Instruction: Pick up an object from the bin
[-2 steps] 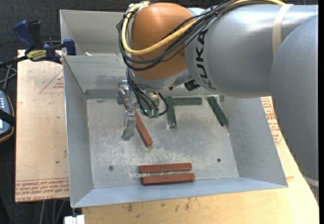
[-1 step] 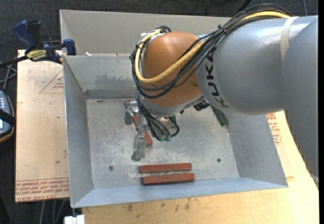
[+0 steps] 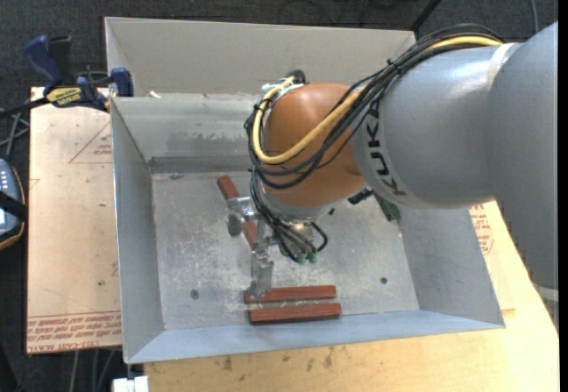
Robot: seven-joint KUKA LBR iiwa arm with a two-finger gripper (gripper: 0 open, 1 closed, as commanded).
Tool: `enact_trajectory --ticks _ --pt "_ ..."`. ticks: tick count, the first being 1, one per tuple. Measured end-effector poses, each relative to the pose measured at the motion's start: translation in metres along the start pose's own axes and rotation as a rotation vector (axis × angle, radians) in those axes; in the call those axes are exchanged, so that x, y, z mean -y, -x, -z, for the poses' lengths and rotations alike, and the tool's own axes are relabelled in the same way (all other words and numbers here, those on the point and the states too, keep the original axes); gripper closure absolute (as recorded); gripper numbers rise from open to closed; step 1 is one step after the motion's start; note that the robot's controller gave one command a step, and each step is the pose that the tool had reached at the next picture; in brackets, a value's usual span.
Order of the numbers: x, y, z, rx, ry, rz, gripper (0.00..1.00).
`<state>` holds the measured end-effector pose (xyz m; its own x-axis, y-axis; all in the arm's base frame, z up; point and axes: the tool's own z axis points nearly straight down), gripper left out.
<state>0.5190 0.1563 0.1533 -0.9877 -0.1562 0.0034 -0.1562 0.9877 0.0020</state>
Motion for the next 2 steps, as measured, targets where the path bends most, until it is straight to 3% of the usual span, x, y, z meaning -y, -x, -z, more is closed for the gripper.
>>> enact_trajectory --ticks 1,2 --pt "0.031 0.004 -0.021 0.006 -0.002 0.120 0.00" --pt "0.036 -0.027 -0.066 0.007 -0.002 0.289 0.00"
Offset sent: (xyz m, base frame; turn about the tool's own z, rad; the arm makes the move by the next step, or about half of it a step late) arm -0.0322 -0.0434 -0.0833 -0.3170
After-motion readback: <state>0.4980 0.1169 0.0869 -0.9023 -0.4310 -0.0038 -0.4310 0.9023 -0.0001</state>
